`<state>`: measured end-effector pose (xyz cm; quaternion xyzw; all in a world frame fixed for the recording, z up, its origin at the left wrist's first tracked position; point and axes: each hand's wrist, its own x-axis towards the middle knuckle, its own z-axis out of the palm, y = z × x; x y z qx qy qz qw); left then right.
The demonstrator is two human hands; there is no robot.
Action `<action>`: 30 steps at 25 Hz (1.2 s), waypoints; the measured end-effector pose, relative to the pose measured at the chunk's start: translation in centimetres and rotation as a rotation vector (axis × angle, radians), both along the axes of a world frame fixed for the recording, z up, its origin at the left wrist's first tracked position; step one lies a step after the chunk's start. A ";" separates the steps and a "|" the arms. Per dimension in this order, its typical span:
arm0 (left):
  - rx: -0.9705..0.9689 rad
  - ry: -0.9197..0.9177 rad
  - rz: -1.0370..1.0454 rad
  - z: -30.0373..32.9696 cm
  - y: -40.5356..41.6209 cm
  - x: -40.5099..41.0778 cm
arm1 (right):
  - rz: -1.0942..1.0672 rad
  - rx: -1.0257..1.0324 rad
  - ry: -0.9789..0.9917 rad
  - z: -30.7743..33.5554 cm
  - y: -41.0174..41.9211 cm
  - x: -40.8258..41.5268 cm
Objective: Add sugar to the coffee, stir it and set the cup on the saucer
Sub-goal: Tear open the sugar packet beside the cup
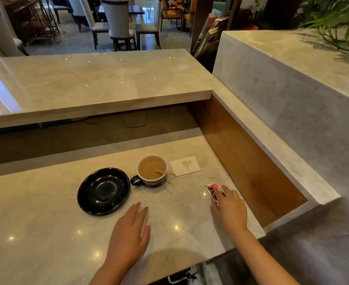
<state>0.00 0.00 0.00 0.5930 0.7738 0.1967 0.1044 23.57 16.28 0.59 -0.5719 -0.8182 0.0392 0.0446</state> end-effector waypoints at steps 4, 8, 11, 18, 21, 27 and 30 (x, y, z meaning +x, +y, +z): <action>-0.128 0.033 -0.024 -1.8 0.9 -0.2 | -0.018 -0.004 0.020 -1.1 0.4 -0.3; -0.203 0.120 -0.034 -3.4 0.8 -1.4 | -0.040 -0.002 0.058 -1.9 1.2 -0.4; -0.203 0.129 -0.033 -4.1 0.7 -1.6 | -0.083 -0.005 0.161 -2.0 1.4 -0.7; -0.206 0.103 -0.024 -4.2 1.0 -1.9 | -0.058 0.027 0.226 -2.5 1.4 -0.7; -0.225 0.118 -0.029 -4.0 1.0 -1.8 | 0.021 0.097 0.200 -2.7 1.0 -0.4; -0.232 0.125 -0.032 -3.6 1.0 -1.7 | -0.080 0.096 0.408 -2.4 0.4 -0.5; -0.223 0.127 -0.026 -3.6 1.1 -1.6 | -0.280 -0.067 0.778 -2.1 0.4 -0.7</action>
